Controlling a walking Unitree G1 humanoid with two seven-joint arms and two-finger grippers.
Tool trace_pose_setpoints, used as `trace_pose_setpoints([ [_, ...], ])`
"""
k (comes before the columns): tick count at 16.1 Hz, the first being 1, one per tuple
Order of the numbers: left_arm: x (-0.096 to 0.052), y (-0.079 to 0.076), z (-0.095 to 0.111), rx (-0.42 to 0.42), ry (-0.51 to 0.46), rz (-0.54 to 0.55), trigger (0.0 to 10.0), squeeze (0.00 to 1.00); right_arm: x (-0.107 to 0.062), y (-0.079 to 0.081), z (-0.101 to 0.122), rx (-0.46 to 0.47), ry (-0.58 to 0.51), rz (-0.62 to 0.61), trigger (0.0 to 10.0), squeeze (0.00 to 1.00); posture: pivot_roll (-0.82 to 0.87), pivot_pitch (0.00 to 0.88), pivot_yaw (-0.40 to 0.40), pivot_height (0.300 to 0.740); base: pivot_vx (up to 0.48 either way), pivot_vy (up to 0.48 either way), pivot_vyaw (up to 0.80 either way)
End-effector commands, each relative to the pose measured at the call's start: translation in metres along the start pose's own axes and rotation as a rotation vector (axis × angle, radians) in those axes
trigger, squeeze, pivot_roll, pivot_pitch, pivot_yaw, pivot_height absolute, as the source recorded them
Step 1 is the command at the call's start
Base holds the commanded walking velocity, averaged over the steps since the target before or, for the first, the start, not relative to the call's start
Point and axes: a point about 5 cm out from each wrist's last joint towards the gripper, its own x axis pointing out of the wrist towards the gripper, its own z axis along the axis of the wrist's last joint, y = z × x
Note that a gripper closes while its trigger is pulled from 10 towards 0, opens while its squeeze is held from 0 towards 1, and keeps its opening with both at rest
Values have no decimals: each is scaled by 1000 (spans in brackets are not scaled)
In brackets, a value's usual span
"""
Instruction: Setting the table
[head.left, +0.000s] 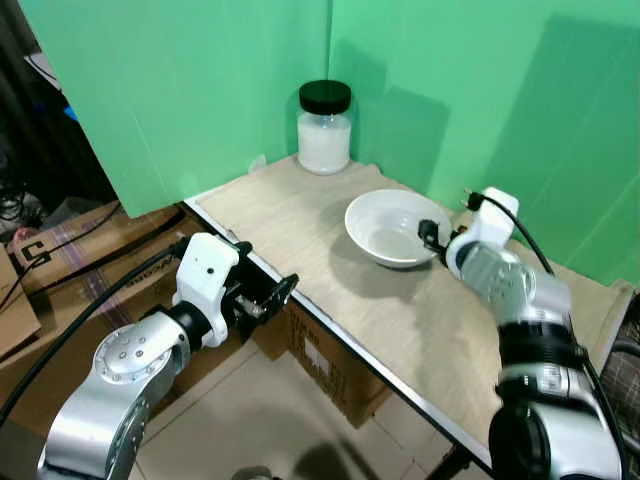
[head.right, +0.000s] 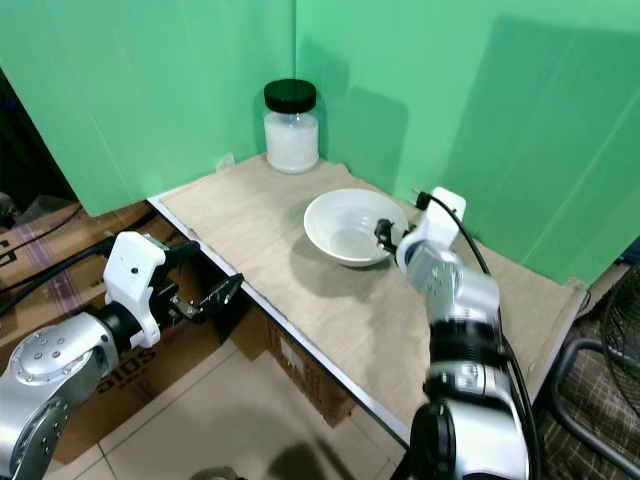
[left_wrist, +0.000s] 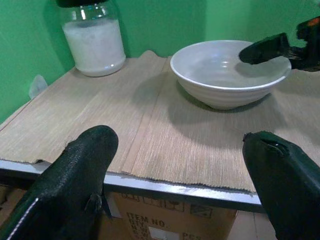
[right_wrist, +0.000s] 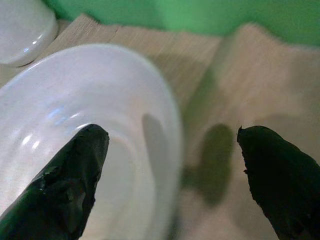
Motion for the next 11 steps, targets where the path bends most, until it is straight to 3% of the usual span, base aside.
trace_pose_setpoints([
  [1, 1, 1, 1, 11, -1, -6, 10000, 0, 4, 3, -1, 71, 41, 35, 7176, 0, 150, 0, 2, 740, 0, 0, 0],
  [3, 1, 5, 2, 18, -8, 16, 10000, 0, 8, 7, -2, 122, 89, 64, 275, 0, 149, 0, 0, 740, 0, 0, 0],
  [11, 1, 4, 3, 23, 1, -10, 10000, 0, 13, 9, -1, 134, 134, 71, 0, 0, 156, 0, -8, 740, 0, 0, 0],
])
